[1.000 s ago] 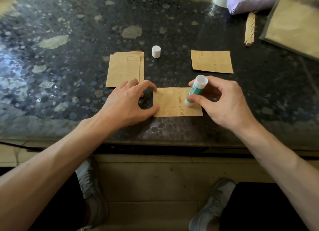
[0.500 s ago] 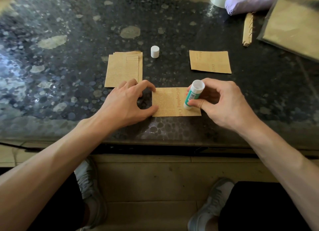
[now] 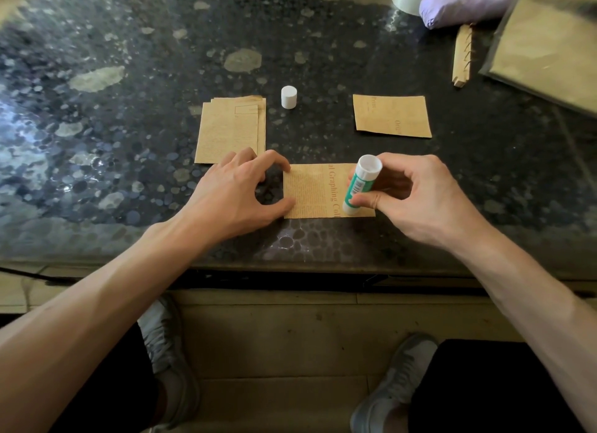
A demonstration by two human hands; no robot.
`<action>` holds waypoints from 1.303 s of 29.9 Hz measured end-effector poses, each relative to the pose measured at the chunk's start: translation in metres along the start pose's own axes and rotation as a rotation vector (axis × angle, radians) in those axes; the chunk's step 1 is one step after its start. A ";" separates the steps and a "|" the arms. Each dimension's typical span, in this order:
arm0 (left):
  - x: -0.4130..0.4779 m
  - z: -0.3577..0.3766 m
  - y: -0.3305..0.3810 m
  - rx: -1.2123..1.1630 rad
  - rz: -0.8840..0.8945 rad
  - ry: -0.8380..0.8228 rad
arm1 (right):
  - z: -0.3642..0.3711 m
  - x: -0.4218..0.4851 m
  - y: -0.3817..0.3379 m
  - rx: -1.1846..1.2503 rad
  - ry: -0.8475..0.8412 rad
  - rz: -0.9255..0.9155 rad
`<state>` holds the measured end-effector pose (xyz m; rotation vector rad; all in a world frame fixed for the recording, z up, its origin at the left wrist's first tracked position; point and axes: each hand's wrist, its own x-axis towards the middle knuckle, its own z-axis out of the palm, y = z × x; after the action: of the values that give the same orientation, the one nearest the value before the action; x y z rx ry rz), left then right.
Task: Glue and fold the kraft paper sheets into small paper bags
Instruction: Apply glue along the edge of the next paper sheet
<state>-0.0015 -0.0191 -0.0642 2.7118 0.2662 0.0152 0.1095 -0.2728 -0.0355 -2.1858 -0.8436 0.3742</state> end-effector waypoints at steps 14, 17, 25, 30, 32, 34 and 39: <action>0.000 0.000 -0.001 0.003 0.006 0.006 | -0.009 -0.008 0.006 0.097 0.027 -0.014; 0.000 0.000 0.000 0.005 0.008 0.005 | -0.011 -0.006 0.009 0.170 0.167 -0.041; 0.000 -0.001 0.001 0.003 0.009 0.005 | 0.006 0.003 0.015 0.030 0.161 -0.067; 0.000 0.000 0.000 0.000 0.003 0.001 | 0.006 0.005 0.011 -0.070 0.235 -0.065; 0.000 0.000 0.001 -0.001 0.001 0.002 | 0.006 0.005 0.009 -0.070 0.255 -0.055; 0.000 0.000 0.001 -0.003 0.001 0.003 | 0.005 0.004 0.009 -0.076 0.258 -0.049; 0.000 0.000 0.000 0.005 0.004 0.002 | -0.002 0.003 0.010 -0.087 0.192 -0.029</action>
<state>-0.0019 -0.0192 -0.0638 2.7174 0.2623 0.0187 0.1174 -0.2766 -0.0413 -2.2449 -0.7971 0.1122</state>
